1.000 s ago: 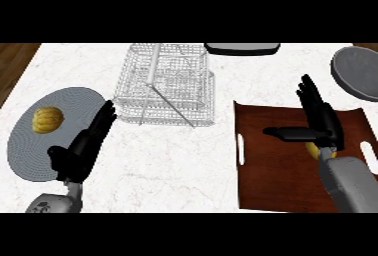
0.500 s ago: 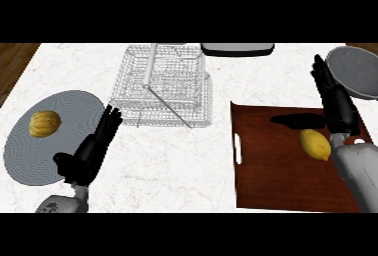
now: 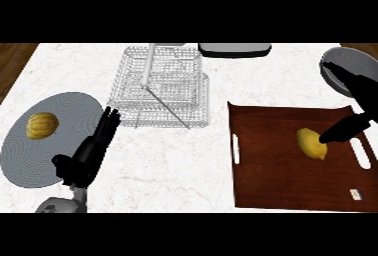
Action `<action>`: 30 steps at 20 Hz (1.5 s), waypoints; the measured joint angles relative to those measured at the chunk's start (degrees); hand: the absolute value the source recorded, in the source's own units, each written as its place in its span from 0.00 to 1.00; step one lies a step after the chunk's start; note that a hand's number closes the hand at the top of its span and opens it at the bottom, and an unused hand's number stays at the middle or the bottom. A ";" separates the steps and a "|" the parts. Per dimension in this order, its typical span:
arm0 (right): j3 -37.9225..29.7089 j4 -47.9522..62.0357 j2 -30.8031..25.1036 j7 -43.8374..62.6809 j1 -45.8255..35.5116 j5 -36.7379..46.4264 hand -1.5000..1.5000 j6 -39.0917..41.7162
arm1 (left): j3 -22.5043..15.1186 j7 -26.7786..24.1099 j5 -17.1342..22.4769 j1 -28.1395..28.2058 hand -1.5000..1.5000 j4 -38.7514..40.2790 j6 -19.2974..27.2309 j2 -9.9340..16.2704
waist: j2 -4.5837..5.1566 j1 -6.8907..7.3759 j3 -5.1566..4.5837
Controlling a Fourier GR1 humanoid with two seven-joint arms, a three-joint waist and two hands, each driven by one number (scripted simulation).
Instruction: Pick the lemon from the tray and place it in the tiered basket
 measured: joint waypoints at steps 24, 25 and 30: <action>2.90 -19.53 4.05 33.34 5.69 8.14 0.00 14.72 | 1.68 -1.98 -1.78 -1.93 0.50 3.63 -2.42 -2.13 | 0.77 1.26 0.61; 2.63 -18.68 4.82 32.98 6.21 8.76 0.00 14.64 | 1.59 -1.39 -1.93 -1.94 0.50 3.38 -2.36 -2.34 | 0.77 1.32 0.62; 0.17 -12.79 7.88 28.02 8.11 13.34 0.00 14.03 | 2.72 -0.02 -2.02 -2.06 0.50 2.89 -3.69 -1.88 | 0.87 1.43 0.58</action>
